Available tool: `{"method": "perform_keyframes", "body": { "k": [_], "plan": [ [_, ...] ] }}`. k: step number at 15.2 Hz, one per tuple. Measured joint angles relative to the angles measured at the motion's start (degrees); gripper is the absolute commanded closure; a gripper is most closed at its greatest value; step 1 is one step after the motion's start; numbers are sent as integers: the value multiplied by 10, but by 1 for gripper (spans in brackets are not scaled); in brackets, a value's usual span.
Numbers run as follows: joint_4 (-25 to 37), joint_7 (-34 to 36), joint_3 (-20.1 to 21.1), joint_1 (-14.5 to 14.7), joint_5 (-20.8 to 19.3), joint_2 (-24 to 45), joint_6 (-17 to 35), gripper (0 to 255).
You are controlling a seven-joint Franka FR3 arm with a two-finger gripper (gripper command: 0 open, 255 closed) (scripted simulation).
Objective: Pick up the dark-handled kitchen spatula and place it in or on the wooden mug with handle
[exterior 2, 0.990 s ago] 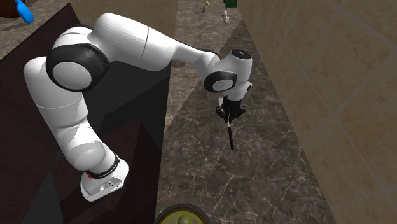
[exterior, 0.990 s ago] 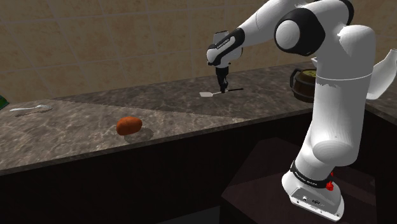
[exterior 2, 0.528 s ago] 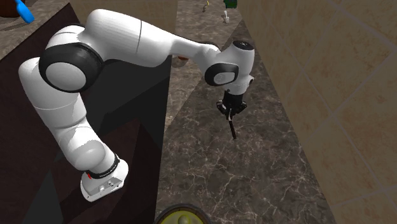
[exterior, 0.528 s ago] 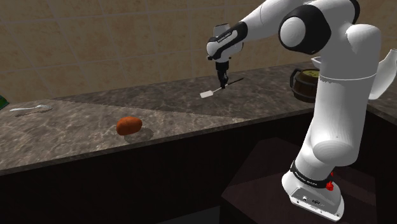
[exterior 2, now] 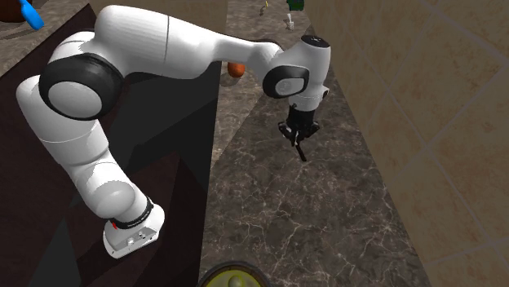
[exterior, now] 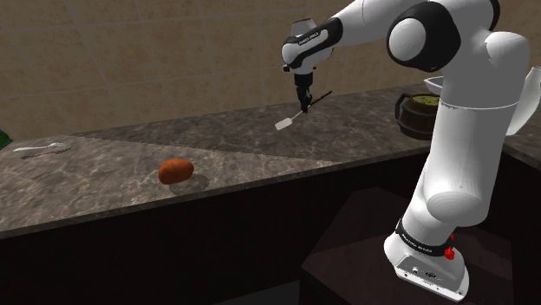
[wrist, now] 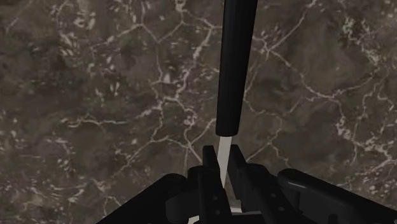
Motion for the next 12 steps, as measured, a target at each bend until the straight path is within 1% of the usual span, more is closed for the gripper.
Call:
{"method": "perform_keyframes", "body": {
  "k": [12],
  "plan": [
    [80, 2, -2, 1, -7, -13, -91, 255]
  ]
}}
